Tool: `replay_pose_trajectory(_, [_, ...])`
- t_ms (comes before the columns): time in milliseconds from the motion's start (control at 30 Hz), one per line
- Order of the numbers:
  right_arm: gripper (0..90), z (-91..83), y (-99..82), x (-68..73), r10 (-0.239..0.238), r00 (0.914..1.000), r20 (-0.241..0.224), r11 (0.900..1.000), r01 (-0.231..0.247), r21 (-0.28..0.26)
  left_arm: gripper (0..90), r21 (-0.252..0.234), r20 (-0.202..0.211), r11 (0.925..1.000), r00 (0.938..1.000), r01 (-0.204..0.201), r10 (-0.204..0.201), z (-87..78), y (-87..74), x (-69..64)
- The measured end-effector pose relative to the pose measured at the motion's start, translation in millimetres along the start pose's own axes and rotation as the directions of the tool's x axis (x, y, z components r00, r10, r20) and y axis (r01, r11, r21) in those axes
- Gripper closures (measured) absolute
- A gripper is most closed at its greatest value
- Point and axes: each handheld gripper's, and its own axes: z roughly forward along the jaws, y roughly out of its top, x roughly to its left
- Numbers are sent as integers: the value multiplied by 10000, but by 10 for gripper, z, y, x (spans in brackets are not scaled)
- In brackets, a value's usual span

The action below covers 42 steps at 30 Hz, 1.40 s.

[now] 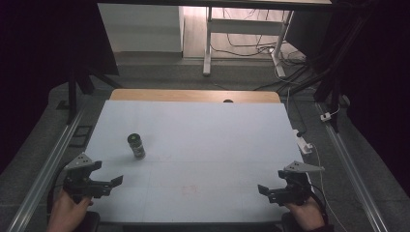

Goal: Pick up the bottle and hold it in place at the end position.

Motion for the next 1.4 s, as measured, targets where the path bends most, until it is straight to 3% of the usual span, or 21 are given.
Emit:
replay_pose_trajectory(200, [0,4,2,4,-23,10000,-11,10000,23,41,0,-250,-231,9997,9997,-67,61,73,57,45])
replay_pose_trajectory(567, [0,13,3,0,-37,10000,-51,10000,37,74,4,-31,-666,9995,9973,-309,306,251,194,105])
replay_pose_trajectory(967, [0,17,6,0,-38,10000,-54,9999,39,117,5,132,-600,9985,9968,-523,530,480,335,228])
replay_pose_trajectory(1200, [0,15,7,0,-60,10000,-48,9999,61,132,0,-60,-537,9984,9970,-555,551,649,381,293])
replay_pose_trajectory(1400, [0,14,6,0,-66,10000,-54,9999,67,123,0,292,-579,9982,9969,-518,534,797,440,317])
